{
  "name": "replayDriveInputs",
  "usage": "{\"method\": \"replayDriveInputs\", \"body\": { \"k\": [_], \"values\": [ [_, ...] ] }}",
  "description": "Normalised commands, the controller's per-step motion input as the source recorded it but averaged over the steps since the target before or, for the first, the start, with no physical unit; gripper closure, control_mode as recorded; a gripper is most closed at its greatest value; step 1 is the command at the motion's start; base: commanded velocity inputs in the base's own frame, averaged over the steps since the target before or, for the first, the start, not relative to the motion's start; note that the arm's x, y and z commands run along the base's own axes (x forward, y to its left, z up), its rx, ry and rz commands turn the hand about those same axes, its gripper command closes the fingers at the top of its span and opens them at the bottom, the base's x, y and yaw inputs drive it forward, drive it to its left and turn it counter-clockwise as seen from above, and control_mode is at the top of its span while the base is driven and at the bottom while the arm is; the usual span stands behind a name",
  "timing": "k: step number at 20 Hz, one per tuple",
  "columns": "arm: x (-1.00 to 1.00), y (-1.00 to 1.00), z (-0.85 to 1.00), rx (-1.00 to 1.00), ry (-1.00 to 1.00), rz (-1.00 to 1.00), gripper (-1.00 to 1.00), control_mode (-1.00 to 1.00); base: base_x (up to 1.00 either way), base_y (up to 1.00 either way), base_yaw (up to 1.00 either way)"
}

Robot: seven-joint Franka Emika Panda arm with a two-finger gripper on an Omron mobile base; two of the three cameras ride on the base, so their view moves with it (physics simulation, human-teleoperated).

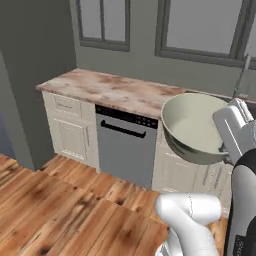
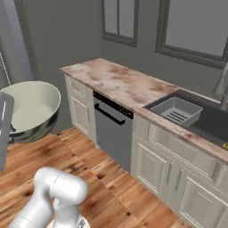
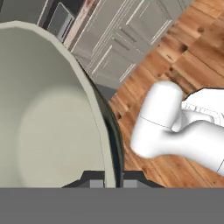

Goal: Clear the mugs and bowl far away from the sink.

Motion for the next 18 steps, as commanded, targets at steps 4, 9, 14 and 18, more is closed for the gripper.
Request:
{"method": "replayDriveInputs", "body": {
  "k": [4, 9, 14, 18],
  "values": [
    [0.00, 0.00, 0.00, 0.00, 0.00, 0.00, 1.00, 1.00, 0.00, 0.18, 1.00],
    [0.00, 0.00, 0.00, 0.00, 0.00, 0.00, 1.00, 1.00, 0.00, 0.17, 1.00],
    [0.00, 0.00, 0.00, 0.00, 0.00, 0.00, 1.00, 1.00, 0.00, 0.07, 1.00],
    [0.00, 0.00, 0.00, 0.00, 0.00, 0.00, 1.00, 1.00, 0.00, 0.00, 1.00]
  ]
}}
